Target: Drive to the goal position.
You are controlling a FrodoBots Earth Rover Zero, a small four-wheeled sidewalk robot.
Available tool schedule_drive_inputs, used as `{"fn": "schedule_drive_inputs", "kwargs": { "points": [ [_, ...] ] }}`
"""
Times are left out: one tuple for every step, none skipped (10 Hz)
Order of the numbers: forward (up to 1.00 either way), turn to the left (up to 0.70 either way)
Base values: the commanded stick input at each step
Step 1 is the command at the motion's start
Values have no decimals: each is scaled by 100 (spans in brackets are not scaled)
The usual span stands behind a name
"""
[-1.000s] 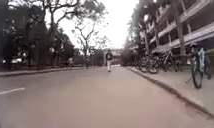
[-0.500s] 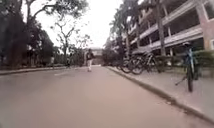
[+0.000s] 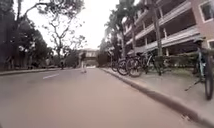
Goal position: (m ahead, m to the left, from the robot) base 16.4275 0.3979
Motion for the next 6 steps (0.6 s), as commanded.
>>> {"fn": "schedule_drive_inputs", "kwargs": {
  "points": [
    [100, 0],
    [100, 0],
    [100, 0],
    [100, 0],
    [100, 0],
    [100, 0]
  ]
}}
